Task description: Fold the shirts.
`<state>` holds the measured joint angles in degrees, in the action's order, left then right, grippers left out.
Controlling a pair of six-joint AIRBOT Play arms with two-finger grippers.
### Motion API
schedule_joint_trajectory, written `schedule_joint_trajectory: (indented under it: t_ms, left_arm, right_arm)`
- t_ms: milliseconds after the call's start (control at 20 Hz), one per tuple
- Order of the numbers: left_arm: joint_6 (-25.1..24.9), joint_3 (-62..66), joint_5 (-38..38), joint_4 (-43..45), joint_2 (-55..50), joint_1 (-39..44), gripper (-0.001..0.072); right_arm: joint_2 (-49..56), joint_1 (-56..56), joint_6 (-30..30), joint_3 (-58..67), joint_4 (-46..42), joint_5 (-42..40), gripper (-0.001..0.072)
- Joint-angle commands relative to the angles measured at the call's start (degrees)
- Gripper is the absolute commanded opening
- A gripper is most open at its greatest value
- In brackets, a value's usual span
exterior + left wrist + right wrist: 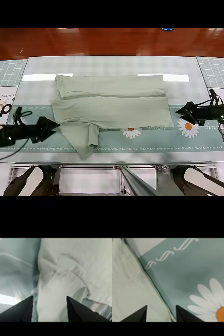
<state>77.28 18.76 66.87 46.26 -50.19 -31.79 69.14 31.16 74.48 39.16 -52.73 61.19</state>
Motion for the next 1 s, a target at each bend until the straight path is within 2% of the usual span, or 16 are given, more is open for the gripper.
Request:
schedule_joint_trajectory:
  t_ms: [0,400,450,500,550,600,700,850,950]
  left_arm:
    - [-0.3,-4.8,-3.0,-1.7,1.6,1.3,0.0507]
    - [0.5,-4.5,-14.1,-5.0,-7.8,12.5,0.0496]
    - [0.5,-3.9,-14.2,-5.0,-9.3,13.4,0.0394]
    - [-0.5,-3.2,-12.7,-4.9,-10.7,14.3,0.0089]
    - [-3.5,-2.3,-10.5,-4.9,-11.6,14.6,0.0021]
    - [-5.5,-1.2,-7.9,-4.4,-12.0,14.5,0.0021]
    - [-5.7,0.6,-5.3,-2.0,-11.8,14.2,0.0021]
    - [-5.7,1.9,-4.9,-1.7,-11.8,14.2,0.0021]
    - [-5.7,1.9,-4.9,-1.7,-11.8,14.2,0.0021]
  right_arm:
    - [-2.9,0.5,-3.0,-3.2,3.4,0.8,0.0415]
    - [-2.9,0.5,-5.1,-3.2,9.1,1.7,0.0415]
    - [-2.9,0.5,-5.2,-3.2,9.2,1.9,0.0415]
    - [-2.9,0.6,-5.5,-3.2,8.9,2.1,0.0415]
    - [-2.9,0.6,-5.6,-3.1,7.5,2.4,0.0415]
    - [-2.9,0.6,-5.6,-3.1,5.8,2.8,0.0415]
    - [-2.9,0.6,-4.0,-3.1,0.7,4.4,0.0415]
    - [-2.9,0.6,2.0,-3.2,-9.0,7.1,0.0415]
    - [-2.8,0.5,2.7,-3.2,-10.2,8.9,0.0415]
